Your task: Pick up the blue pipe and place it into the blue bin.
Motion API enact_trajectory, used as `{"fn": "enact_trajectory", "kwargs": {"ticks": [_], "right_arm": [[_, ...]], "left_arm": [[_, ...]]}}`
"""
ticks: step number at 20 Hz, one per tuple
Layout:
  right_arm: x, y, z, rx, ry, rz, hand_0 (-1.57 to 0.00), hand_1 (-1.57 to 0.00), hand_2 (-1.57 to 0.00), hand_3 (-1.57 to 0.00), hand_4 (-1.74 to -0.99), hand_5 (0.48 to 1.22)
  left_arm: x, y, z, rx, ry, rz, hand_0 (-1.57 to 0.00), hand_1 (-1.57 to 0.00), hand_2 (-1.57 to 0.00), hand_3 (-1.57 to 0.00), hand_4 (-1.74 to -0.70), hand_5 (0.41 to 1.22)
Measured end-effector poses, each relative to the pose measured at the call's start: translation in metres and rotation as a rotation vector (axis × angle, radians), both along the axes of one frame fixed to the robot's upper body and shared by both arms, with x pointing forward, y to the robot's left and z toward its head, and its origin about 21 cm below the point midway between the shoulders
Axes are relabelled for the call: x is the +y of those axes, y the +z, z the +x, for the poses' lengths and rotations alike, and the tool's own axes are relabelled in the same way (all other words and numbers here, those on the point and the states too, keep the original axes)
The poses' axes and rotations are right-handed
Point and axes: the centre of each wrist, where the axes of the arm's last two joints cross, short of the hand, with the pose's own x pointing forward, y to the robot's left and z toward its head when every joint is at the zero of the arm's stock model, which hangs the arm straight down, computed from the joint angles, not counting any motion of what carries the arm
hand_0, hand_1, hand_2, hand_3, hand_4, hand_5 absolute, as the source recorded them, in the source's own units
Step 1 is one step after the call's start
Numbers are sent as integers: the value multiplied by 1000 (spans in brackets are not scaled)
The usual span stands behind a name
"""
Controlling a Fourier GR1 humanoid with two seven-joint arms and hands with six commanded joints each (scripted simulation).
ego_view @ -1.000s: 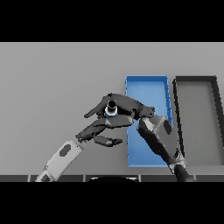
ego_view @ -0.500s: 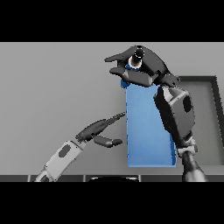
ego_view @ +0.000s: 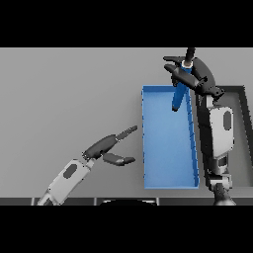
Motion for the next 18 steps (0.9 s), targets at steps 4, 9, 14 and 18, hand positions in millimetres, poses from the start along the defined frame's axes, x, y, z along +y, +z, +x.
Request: {"fn": "enact_trajectory", "kwargs": {"ticks": [4,9,14,18], "right_arm": [[-21,-45,-8,164,-132,-37,-1571,-1571,-1571,-1571,-1499,1221],[-26,-92,-26,340,-207,-124,-1571,-1571,-1571,-1041,-1603,1221],[-30,-124,-41,524,-262,-215,-1465,-1382,-1333,-807,-1534,1190],[-26,-135,-38,694,-263,-216,-599,-566,-545,-330,-1302,1182]], "left_arm": [[0,0,0,5,-12,5,1,1,1,1,-827,470],[0,3,-1,2,3,0,1,1,1,1,-827,472],[-1,2,-1,4,4,6,1,1,1,1,-829,474],[-1,2,-4,2,-7,1,1,1,1,1,-828,476]]}}
